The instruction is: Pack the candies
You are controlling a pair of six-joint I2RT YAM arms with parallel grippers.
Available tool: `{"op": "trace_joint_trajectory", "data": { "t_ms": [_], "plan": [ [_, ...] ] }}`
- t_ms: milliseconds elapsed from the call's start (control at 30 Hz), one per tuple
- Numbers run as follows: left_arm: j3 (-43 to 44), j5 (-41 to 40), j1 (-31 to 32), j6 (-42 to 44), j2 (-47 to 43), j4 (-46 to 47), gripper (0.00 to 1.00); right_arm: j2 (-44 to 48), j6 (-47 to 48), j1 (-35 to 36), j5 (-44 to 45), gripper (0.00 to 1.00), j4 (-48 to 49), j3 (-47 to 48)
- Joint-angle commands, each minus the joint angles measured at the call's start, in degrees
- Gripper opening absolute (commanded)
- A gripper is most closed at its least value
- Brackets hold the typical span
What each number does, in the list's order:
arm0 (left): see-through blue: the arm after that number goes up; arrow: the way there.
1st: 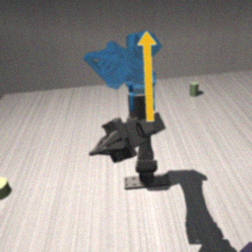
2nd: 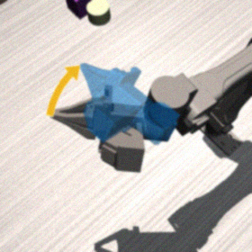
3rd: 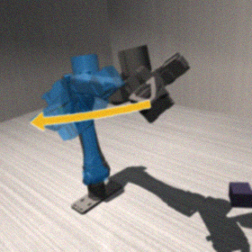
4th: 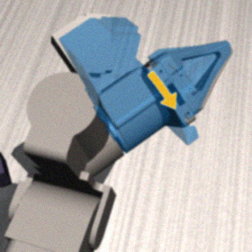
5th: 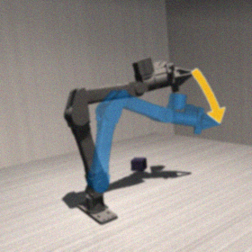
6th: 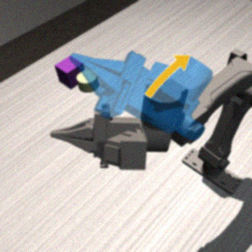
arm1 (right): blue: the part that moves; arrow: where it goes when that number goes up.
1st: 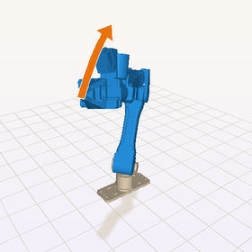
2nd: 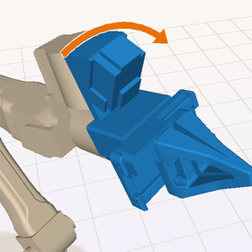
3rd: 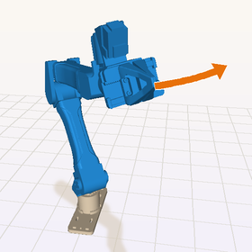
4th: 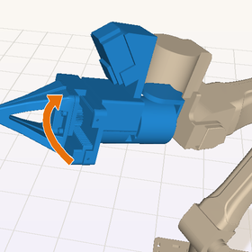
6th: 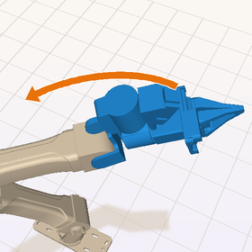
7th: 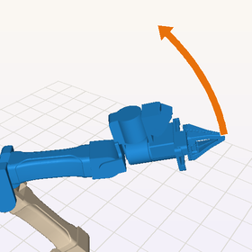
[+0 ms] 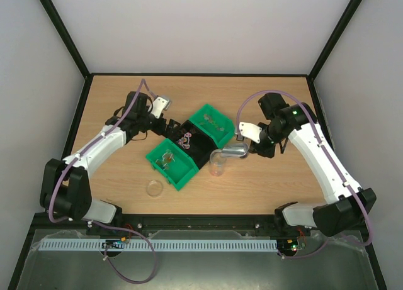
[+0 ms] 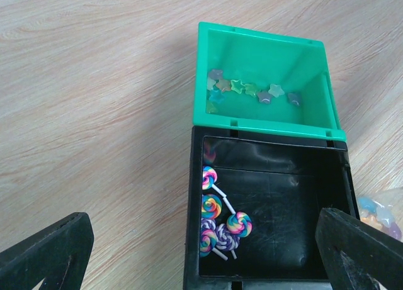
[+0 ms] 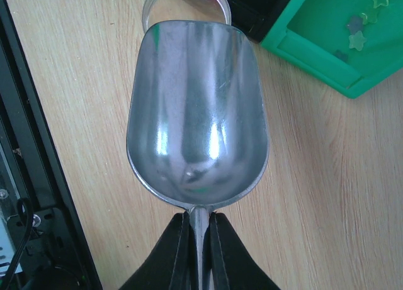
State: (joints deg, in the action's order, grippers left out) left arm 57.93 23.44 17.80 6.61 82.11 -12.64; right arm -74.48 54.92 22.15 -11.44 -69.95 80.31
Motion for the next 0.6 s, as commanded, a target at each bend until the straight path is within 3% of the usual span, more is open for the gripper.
{"op": "trace_joint_trajectory", "data": {
  "t_ms": [0, 300, 567],
  "plan": [
    [1.3, 1.1, -0.6, 0.5, 0.8, -0.9, 0.99, -0.3, -2.7, 0.3, -0.3, 0.01, -1.3, 1.4],
    [6.7, 0.9, -1.3, 4.4, 5.5, -7.0, 0.99, -5.5, -24.2, -0.2, -3.4, 0.01, 14.0, 3.9],
    [15.3, -2.8, -1.4, 6.2, 14.5, -11.3, 0.96, -13.8, -31.6, -0.2, 1.8, 0.01, 16.3, 7.6]
  ]
}}
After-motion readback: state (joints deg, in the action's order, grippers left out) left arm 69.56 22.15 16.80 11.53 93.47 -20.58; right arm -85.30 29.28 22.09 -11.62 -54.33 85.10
